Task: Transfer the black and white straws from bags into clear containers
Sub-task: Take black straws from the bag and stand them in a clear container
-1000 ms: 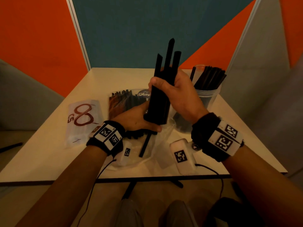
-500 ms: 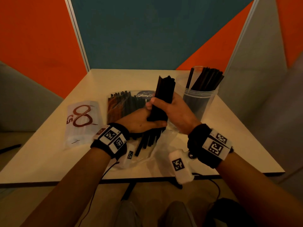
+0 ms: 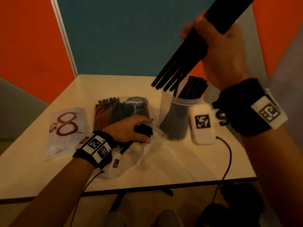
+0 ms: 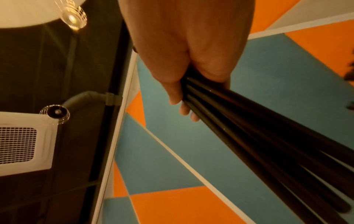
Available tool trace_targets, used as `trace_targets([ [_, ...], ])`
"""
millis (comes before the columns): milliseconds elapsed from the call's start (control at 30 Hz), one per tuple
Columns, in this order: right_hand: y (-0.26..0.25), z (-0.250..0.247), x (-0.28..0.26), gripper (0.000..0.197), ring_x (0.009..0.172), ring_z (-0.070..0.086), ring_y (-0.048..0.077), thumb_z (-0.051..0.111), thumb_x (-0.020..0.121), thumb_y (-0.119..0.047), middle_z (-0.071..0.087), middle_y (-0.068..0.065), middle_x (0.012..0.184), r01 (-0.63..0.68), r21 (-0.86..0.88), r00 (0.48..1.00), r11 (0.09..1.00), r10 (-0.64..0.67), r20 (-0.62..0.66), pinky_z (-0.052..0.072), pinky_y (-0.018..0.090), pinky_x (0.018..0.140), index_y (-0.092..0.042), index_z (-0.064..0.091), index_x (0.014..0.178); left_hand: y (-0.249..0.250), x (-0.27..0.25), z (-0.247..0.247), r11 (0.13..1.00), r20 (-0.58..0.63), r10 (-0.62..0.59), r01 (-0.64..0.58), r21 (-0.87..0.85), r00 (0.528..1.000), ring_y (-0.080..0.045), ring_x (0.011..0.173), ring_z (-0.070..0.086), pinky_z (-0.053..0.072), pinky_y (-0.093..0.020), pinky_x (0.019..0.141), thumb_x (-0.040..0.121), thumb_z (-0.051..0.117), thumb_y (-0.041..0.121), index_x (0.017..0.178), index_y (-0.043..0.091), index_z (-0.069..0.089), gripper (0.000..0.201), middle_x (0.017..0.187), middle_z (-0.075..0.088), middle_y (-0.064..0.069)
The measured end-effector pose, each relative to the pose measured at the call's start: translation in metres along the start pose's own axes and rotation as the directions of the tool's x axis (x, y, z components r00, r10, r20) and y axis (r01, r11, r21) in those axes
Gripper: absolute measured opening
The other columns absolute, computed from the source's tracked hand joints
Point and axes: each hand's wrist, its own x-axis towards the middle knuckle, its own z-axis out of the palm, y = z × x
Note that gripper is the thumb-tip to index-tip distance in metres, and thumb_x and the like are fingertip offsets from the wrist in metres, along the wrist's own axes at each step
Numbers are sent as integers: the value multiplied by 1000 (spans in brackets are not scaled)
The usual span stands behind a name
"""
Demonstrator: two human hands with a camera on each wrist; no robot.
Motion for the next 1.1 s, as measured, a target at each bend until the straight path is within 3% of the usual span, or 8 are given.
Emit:
trace_targets([
  [200, 31, -32, 16, 14, 74, 60, 22, 58, 85, -9, 61, 14, 80, -68, -169, 972, 983, 27, -235, 53, 31, 71, 1, 56, 95, 13, 7, -8, 996, -132, 88, -89, -2, 987, -2, 119, 39, 30, -5, 93, 80, 67, 46, 137, 27, 43, 65, 133, 40, 13],
  [333, 71, -39, 3, 4, 70, 61, 23, 61, 83, -9, 61, 12, 77, -287, -242, 944, 927, 231, -237, 54, 39, 70, -9, 59, 80, 35, 24, -18, 975, -362, 217, -220, 34, 907, -10, 129, 37, 32, -25, 102, 89, 51, 50, 143, 32, 31, 60, 151, 27, 6],
  [500, 98, -36, -13, 33, 80, 65, 22, 68, 77, -10, 67, 14, 90, -414, -362, 908, 835, 352, -227, 53, 39, 78, 6, 59, 105, 57, 55, -22, 959, -337, 284, -266, 98, 898, -16, 142, 22, 32, -32, 105, 93, 46, 48, 142, 41, 31, 51, 158, 10, 5],
  [767, 89, -41, -9, 82, 84, 58, 11, 76, 76, -5, 52, -1, 93, -309, -415, 941, 856, 210, -267, 53, 20, 73, -19, 24, 138, 59, 71, -15, 963, -342, 267, -240, 119, 901, -14, 137, 32, 26, -26, 104, 92, 52, 45, 114, 31, 62, 27, 153, 30, 2],
  [833, 85, -43, -6, 88, 101, 53, 13, 77, 76, -8, 51, 3, 115, -242, -476, 960, 845, 137, -245, 48, 14, 79, -21, 22, 143, 60, 71, -16, 965, -342, 261, -234, 121, 903, -14, 138, 31, 25, -26, 104, 92, 53, 45, 114, 31, 62, 28, 153, 30, 3],
  [933, 83, -45, -6, 57, 126, 43, 17, 67, 87, -21, 44, 5, 139, -158, -708, 986, 689, 67, -155, 35, 13, 94, -17, 41, 137, 60, 70, -14, 966, -341, 257, -236, 101, 904, -13, 138, 31, 29, -30, 108, 91, 54, 45, 113, 32, 62, 27, 153, 30, 3],
  [1000, 87, -47, -7, 27, 109, 54, 21, 57, 94, -29, 58, 6, 115, -128, -860, 985, 495, 166, -51, 38, 19, 85, -10, 62, 113, 60, 69, -13, 968, -348, 249, -241, 66, 904, -13, 139, 30, 33, -37, 110, 91, 54, 45, 115, 33, 62, 27, 154, 29, 3],
  [1100, 90, -48, -8, 25, 79, 57, 21, 51, 97, -31, 58, 1, 82, -121, -893, 957, 434, 291, 12, 40, 29, 66, -11, 64, 91, 60, 65, -14, 969, -315, 247, -244, 50, 916, -12, 142, 23, 28, -35, 113, 92, 51, 45, 131, 34, 52, 40, 158, 18, 6],
])
